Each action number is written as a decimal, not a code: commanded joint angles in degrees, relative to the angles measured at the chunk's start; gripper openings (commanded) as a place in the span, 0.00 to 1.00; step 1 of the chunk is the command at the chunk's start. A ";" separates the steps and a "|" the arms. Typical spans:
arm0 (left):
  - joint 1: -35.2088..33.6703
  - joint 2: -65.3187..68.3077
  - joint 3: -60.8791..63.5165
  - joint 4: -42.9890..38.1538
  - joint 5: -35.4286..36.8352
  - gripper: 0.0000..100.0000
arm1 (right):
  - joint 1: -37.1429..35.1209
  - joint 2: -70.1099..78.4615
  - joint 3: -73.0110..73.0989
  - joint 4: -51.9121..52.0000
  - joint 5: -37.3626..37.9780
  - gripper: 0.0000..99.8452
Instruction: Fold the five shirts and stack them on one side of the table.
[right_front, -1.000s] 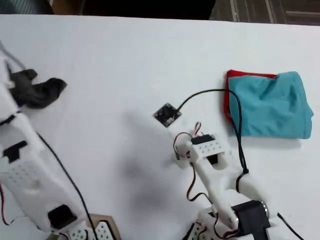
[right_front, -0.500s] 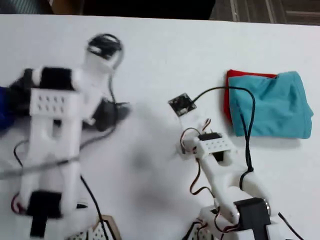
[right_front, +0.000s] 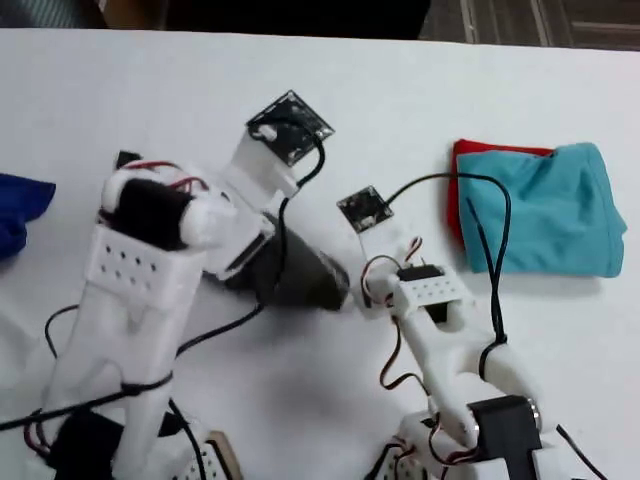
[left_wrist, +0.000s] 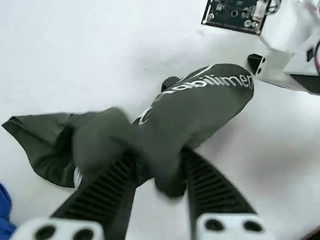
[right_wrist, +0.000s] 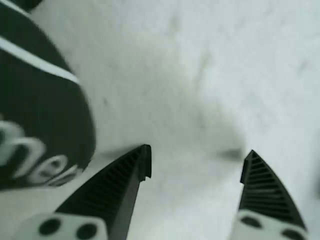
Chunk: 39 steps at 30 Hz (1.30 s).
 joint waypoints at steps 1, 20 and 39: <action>-5.19 0.97 -0.40 0.62 -0.53 0.31 | 1.36 -1.10 -0.53 -1.27 -0.35 0.29; -64.79 1.41 19.21 -27.08 -10.29 0.29 | -6.99 -1.36 -27.34 33.54 -0.70 0.29; -71.30 1.05 33.80 -28.75 -10.29 0.29 | -26.68 4.44 -35.25 33.89 -1.49 0.29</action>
